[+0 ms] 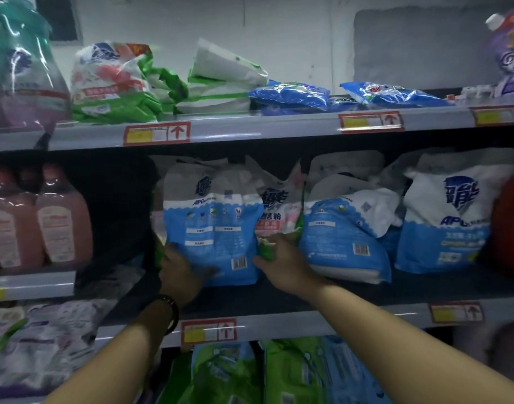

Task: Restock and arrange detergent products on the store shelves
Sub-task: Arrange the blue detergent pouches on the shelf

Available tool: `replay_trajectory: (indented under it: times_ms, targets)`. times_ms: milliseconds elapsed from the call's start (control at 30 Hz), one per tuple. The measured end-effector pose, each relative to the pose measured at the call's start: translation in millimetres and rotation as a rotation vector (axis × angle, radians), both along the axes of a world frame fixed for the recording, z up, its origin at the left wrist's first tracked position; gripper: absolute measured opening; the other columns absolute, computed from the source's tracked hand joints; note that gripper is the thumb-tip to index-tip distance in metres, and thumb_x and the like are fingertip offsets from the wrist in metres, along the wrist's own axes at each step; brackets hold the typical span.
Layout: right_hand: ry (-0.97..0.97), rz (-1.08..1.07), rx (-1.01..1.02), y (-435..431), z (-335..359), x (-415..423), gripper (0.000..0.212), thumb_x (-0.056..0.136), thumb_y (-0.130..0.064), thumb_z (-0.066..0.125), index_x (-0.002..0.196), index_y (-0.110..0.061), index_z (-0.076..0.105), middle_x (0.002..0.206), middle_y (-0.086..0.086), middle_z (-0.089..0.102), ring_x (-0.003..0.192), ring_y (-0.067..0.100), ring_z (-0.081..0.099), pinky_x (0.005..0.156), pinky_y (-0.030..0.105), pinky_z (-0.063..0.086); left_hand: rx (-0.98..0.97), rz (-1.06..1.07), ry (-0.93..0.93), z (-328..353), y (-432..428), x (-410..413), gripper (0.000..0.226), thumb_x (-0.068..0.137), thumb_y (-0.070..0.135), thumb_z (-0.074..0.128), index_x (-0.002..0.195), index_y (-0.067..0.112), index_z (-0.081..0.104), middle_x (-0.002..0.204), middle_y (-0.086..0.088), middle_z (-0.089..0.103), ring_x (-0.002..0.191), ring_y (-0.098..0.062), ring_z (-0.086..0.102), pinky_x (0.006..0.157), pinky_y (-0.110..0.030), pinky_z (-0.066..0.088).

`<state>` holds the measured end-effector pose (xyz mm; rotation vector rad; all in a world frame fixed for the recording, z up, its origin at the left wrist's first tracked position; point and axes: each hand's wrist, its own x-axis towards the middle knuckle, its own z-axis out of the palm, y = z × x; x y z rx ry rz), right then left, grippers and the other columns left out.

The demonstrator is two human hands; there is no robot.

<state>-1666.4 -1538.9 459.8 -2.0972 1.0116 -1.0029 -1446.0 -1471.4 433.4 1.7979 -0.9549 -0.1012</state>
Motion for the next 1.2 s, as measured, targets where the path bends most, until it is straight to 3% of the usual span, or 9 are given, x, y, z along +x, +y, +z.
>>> replay_trajectory:
  times_ms: [100, 200, 300, 400, 533, 700, 867, 1000, 1200]
  targets:
    - [-0.034, -0.027, 0.070, -20, -1, 20, 0.053, 0.095, -0.034, 0.073, 0.137, -0.016, 0.046, 0.130, -0.001, 0.060, 0.107, 0.015, 0.054, 0.089, 0.033, 0.050, -0.070, -0.069, 0.016, -4, -4, 12, 0.105, 0.061, 0.007, 0.099, 0.144, 0.017, 0.035, 0.141, -0.005, 0.048, 0.131, -0.029, 0.052, 0.106, -0.057, 0.051]
    - [-0.064, -0.022, 0.167, -36, -5, 36, 0.056, 0.093, -0.038, 0.074, 0.137, -0.018, 0.046, 0.125, -0.002, 0.061, 0.102, 0.017, 0.057, 0.079, 0.032, 0.050, -0.230, -0.250, 0.202, -7, -8, 28, 0.083, 0.064, 0.007, 0.097, 0.130, 0.021, 0.048, 0.125, 0.006, 0.065, 0.112, -0.015, 0.066, 0.096, -0.045, 0.058]
    - [-0.134, 0.019, 0.228, -46, -12, 52, 0.059, 0.091, -0.036, 0.077, 0.139, -0.018, 0.047, 0.131, -0.004, 0.062, 0.104, 0.016, 0.059, 0.080, 0.030, 0.051, -0.248, -0.360, 0.360, -6, -15, 42, 0.069, 0.066, 0.018, 0.093, 0.127, 0.024, 0.062, 0.118, -0.002, 0.077, 0.106, -0.020, 0.076, 0.080, -0.039, 0.065]
    - [-0.233, 0.068, 0.279, -49, -20, 66, 0.058, 0.087, -0.027, 0.083, 0.134, -0.023, 0.051, 0.128, -0.008, 0.063, 0.111, 0.016, 0.062, 0.097, 0.036, 0.055, -0.216, -0.374, 0.399, -4, -19, 45, 0.052, 0.070, 0.013, 0.092, 0.114, 0.027, 0.067, 0.112, -0.002, 0.078, 0.102, -0.023, 0.076, 0.084, -0.044, 0.064]
    - [-0.306, 0.089, 0.331, -52, -31, 73, 0.044, 0.083, -0.019, 0.087, 0.119, -0.024, 0.061, 0.120, -0.007, 0.070, 0.109, 0.016, 0.068, 0.098, 0.040, 0.057, -0.140, -0.396, 0.429, -4, -16, 51, 0.059, 0.057, 0.019, 0.096, 0.111, 0.020, 0.073, 0.110, -0.005, 0.080, 0.103, -0.028, 0.076, 0.093, -0.052, 0.061]
    - [-0.291, 0.041, 0.277, -43, -34, 61, 0.053, 0.081, -0.017, 0.088, 0.129, -0.023, 0.065, 0.121, -0.006, 0.072, 0.109, 0.018, 0.070, 0.098, 0.045, 0.058, -0.170, -0.404, 0.415, -3, 1, 43, 0.077, 0.048, 0.016, 0.100, 0.120, 0.019, 0.071, 0.113, -0.003, 0.080, 0.105, -0.025, 0.076, 0.092, -0.050, 0.061]
    - [-0.324, -0.023, 0.257, -23, -31, 41, 0.045, 0.087, -0.016, 0.082, 0.129, -0.019, 0.065, 0.124, 0.000, 0.072, 0.109, 0.022, 0.070, 0.099, 0.048, 0.058, -0.231, -0.462, 0.448, 0, 20, 20, 0.071, 0.053, 0.009, 0.098, 0.118, 0.016, 0.073, 0.111, -0.004, 0.081, 0.102, -0.027, 0.077, 0.088, -0.048, 0.062]
    - [-0.378, -0.089, 0.273, -6, -23, 15, 0.032, 0.090, -0.020, 0.079, 0.121, -0.018, 0.069, 0.119, 0.002, 0.075, 0.103, 0.023, 0.072, 0.094, 0.047, 0.060, -0.266, -0.507, 0.466, 12, 35, -9, 0.051, 0.067, -0.002, 0.092, 0.112, 0.015, 0.074, 0.107, -0.006, 0.081, 0.097, -0.027, 0.079, 0.084, -0.047, 0.064]
    - [-0.361, -0.217, 0.288, 23, 16, -45, 0.026, 0.094, -0.030, 0.076, 0.112, -0.021, 0.061, 0.111, -0.003, 0.067, 0.104, 0.024, 0.067, 0.085, 0.035, 0.056, -0.218, -0.572, 0.563, 35, 38, -54, 0.067, 0.059, 0.012, 0.098, 0.120, 0.011, 0.072, 0.114, -0.013, 0.079, 0.101, -0.037, 0.077, 0.094, -0.056, 0.060]
